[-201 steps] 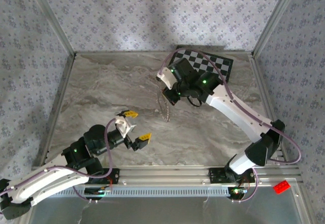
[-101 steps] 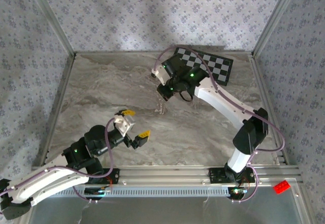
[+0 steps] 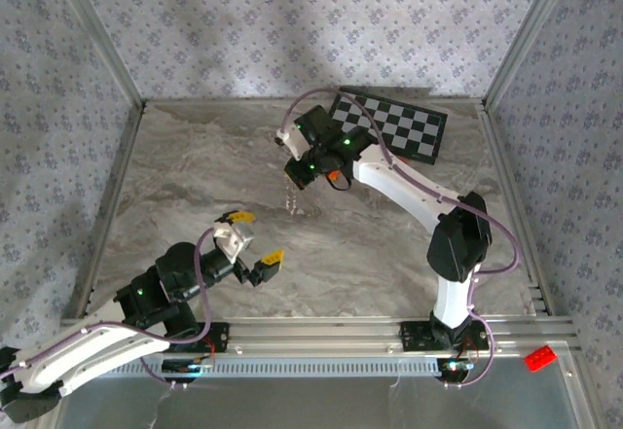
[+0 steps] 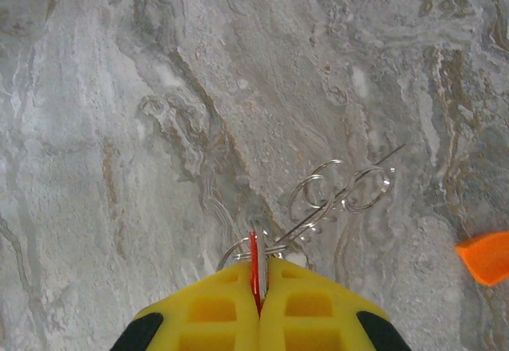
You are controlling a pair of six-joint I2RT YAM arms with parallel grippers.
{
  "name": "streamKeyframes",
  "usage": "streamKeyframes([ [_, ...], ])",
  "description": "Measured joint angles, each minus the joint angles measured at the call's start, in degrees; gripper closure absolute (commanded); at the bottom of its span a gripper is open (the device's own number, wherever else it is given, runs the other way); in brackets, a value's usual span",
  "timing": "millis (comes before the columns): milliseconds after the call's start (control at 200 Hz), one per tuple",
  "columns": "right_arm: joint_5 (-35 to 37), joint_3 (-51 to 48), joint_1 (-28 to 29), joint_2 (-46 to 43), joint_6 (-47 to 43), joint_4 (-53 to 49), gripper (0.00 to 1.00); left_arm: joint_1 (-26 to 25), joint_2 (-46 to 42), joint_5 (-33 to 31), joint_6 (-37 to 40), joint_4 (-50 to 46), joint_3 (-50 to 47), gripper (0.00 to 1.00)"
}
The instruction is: Put the keys on the keyring
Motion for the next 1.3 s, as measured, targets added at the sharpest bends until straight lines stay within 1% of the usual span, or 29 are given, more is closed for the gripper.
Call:
streamKeyframes([
  [185, 0.02, -2.49, 0.61, -0.02, 1.92, 3.52, 1.0, 0.0, -1.2, -0.15, -0.37, -0.22, -0.55, 0.0],
  [595, -0.15, -7.65, 1.68, -0.55, 4.04, 5.9, 1.0, 0.0, -1.29, -0.2, -0.33, -0.22, -0.81, 0.0],
  [985, -0.17, -16.65, 2.6, -7.91, 5.53, 7.72, 1.0, 0.0, -1.92, -0.37, -0.35, -0.22, -0.98, 0.0],
  [1299, -0.31, -28.74, 2.6, -13.11, 8.63, 11.98, 1.0, 0.0, -1.95, -0.37, -0.39, -0.11, -1.95, 0.0],
])
